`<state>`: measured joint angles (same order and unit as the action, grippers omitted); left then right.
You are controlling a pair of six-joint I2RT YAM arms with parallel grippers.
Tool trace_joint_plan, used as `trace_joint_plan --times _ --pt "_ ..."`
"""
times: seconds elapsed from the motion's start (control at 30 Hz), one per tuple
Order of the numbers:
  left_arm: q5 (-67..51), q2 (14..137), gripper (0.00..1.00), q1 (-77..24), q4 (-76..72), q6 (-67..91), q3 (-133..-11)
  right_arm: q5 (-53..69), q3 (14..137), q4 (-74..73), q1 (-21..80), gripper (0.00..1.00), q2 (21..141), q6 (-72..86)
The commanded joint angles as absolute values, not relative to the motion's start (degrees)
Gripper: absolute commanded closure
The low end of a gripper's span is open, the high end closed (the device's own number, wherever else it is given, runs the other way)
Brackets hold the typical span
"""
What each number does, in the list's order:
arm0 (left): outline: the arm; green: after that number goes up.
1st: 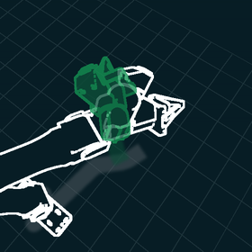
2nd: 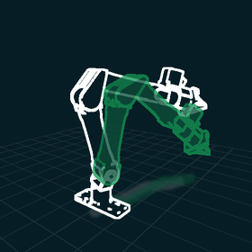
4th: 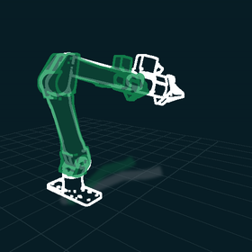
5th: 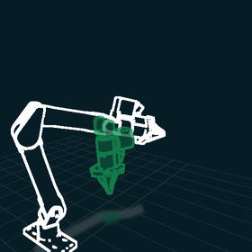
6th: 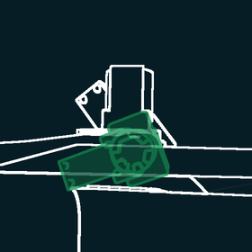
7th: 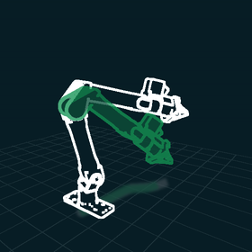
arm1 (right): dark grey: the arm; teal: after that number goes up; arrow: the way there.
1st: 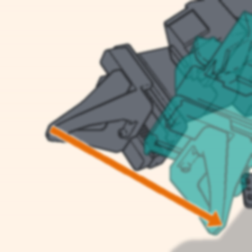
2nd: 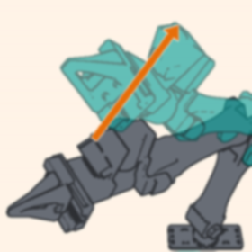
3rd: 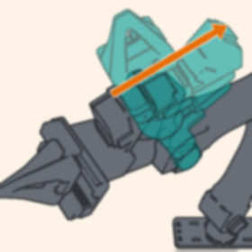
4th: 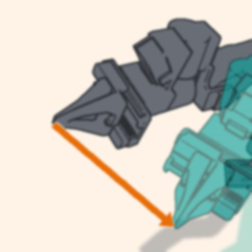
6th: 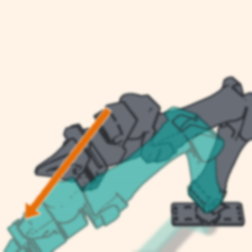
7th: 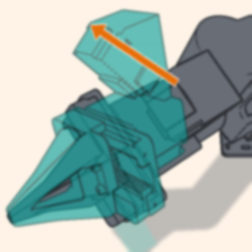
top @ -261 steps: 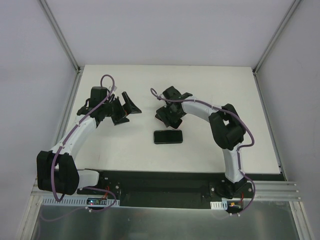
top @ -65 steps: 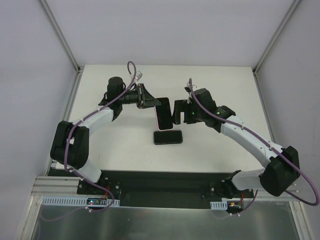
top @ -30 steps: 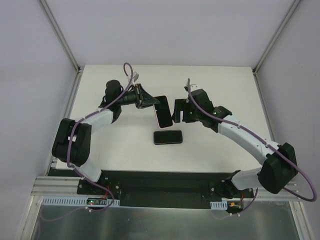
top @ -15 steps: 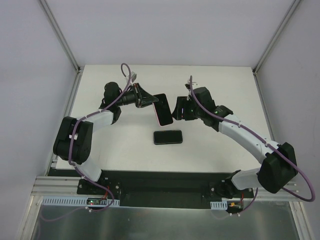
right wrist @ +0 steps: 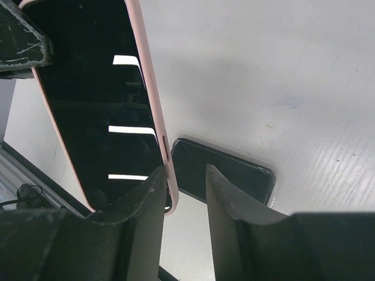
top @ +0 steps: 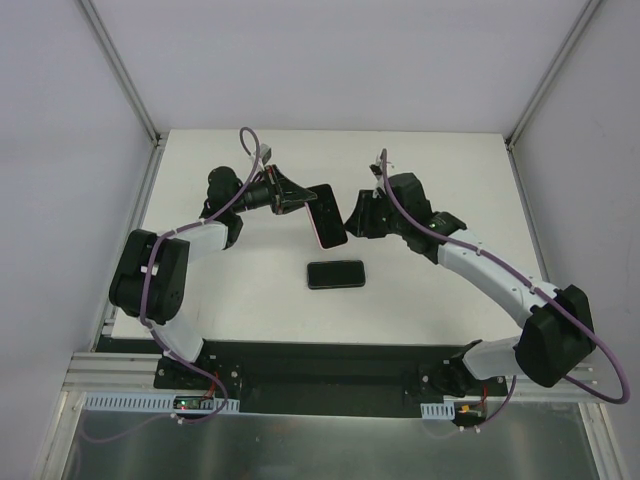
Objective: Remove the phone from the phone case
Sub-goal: Remove the phone case from the phone.
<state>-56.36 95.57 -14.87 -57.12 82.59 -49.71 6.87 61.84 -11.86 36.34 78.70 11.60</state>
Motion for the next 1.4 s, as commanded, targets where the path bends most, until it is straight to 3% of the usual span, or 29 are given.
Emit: trace_joint_plan --times 0.0,0.1,0.3,0.4,0.5,0.53,0.57,0.6,0.7,0.8,0.97,1.17,1.37 --pt "-59.59 92.46 1.0 -15.73 -72.77 96.94 -52.38 5.19 57.75 -14.33 35.77 0.66 80.95 10.9" --pt "-59.5 92.29 1.0 -15.64 -72.95 97.47 -52.73 5.27 56.96 -14.15 35.42 0.69 81.3 10.9" --pt "-59.59 92.2 1.0 -15.64 -72.77 97.56 -52.65 6.06 56.95 -13.97 35.25 0.9 82.0 11.43" --pt "-59.85 91.93 1.0 -15.64 -71.9 96.95 -52.38 7.12 57.57 -14.24 35.16 0.91 80.34 11.95" --pt "-60.2 91.93 1.0 -15.64 -71.19 96.24 -52.12 9.66 58.36 -14.41 34.37 0.78 77.36 12.3" --pt "-60.38 91.85 1.0 -15.64 -70.84 95.81 -52.21 10.8 58.45 -14.41 33.76 0.6 76.47 12.22" --pt "-60.38 91.76 1.0 -15.56 -70.4 95.37 -52.29 11.68 58.62 -14.41 33.32 0.51 75.68 12.3" --pt "-60.82 91.58 1.0 -15.56 -68.4 93.88 -52.38 12.56 58.71 -14.33 33.05 0.32 74.11 12.22" --pt "-61.35 91.32 1.0 -15.64 -66.27 92.29 -53.08 17.3 59.32 -14.15 31.73 0.07 72.95 11.6" --pt "-61.78 91.23 1.0 -15.64 -66.27 92.37 -53.87 24.15 59.33 -12.22 31.38 0.0 73.91 11.6" --pt "-62.58 91.14 1.0 -15.56 -66.45 92.55 -55.37 34.44 55.91 -2.14 30.76 0.02 76.9 16.34" --pt "-62.84 92.46 1.0 -15.56 -66.88 92.81 -55.9 44.2 51.51 14.05 29.88 0.16 77.87 25.65" --pt "-62.84 93.87 1.0 -15.47 -68.12 93.43 -56.43 46.58 50.1 19.59 28.83 0.5 77.34 30.05"
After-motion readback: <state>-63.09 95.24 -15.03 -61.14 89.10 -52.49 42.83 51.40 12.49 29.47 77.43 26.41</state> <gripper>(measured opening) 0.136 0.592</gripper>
